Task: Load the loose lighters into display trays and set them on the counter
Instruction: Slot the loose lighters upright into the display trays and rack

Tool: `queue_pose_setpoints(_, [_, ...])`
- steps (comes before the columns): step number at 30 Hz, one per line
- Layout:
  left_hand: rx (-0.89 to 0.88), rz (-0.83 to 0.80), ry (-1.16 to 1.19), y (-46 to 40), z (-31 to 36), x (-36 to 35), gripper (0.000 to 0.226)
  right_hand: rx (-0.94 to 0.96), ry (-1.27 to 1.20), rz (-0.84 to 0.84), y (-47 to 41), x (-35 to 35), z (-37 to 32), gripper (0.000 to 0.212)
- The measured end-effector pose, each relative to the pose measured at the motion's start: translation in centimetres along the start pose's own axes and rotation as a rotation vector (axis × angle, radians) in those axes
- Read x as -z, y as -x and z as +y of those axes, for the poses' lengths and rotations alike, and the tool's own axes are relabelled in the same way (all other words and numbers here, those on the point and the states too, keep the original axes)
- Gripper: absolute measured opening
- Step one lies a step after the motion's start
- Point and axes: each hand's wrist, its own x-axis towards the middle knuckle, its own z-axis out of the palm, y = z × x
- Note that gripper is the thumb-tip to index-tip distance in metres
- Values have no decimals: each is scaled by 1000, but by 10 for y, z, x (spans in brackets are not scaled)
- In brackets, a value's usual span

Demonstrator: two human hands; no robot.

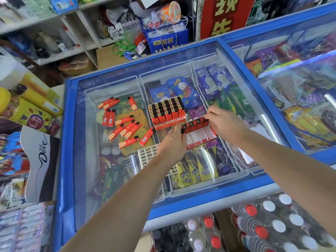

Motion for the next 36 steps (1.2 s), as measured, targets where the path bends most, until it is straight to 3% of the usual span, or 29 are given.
queue_pose_setpoints(7, [-5, 7, -17, -1, -1, 0, 51, 3, -85, 50, 4, -1, 2, 25])
queue_pose_setpoints(16, [-18, 6, -13, -4, -2, 1, 51, -96, 2, 42, 4, -3, -8, 25])
queue_pose_setpoints(31, [-66, 4, 86, -4, -16, 4, 48, -150, -27, 137, 1, -5, -12, 10])
queue_pose_setpoints(36, [-24, 67, 229, -3, -27, 7, 33, -204, -221, 332, 0, -6, -30, 7])
